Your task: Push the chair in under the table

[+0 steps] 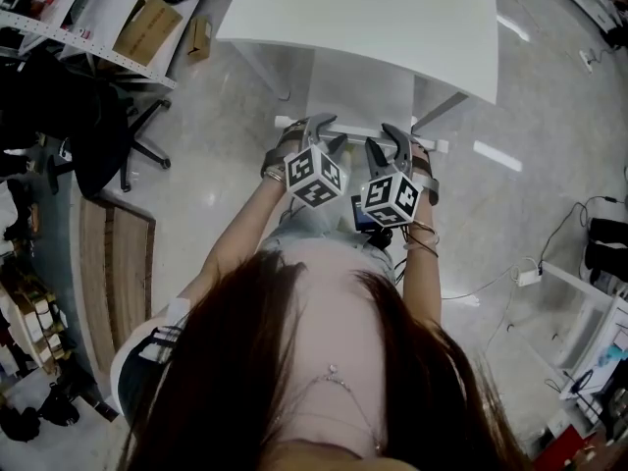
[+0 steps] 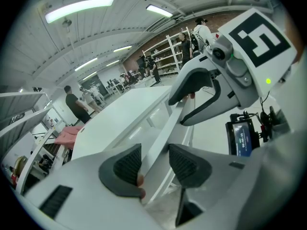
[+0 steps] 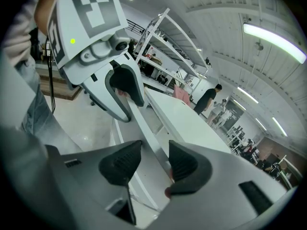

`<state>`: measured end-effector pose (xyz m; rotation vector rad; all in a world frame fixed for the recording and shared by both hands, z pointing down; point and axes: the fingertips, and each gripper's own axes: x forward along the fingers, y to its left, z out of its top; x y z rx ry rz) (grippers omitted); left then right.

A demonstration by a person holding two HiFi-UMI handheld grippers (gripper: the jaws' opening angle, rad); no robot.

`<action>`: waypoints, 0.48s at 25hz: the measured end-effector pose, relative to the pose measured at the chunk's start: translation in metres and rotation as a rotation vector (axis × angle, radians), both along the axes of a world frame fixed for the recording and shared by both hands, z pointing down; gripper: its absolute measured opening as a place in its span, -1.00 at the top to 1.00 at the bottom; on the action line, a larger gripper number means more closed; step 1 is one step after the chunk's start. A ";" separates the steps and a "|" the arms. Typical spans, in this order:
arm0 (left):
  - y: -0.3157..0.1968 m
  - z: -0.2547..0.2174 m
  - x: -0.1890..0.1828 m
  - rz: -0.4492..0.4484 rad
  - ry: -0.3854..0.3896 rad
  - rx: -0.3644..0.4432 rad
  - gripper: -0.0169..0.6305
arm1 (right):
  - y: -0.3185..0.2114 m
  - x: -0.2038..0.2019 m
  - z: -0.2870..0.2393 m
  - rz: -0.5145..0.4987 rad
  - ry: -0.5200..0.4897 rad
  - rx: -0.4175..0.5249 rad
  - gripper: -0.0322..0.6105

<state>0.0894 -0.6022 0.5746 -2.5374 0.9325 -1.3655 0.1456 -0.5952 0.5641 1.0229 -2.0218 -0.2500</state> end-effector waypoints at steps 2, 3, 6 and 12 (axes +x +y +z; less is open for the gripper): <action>-0.004 0.000 0.001 0.000 0.000 0.004 0.38 | -0.004 0.001 0.000 -0.001 -0.001 0.002 0.33; -0.006 0.000 0.001 -0.001 0.000 0.004 0.38 | -0.006 0.001 0.000 -0.001 -0.002 0.002 0.33; -0.013 0.001 -0.001 -0.003 0.003 0.000 0.38 | -0.012 -0.001 0.001 -0.001 -0.004 0.005 0.33; -0.027 0.000 -0.002 -0.008 0.005 -0.007 0.38 | -0.026 -0.001 0.000 -0.003 -0.008 0.009 0.33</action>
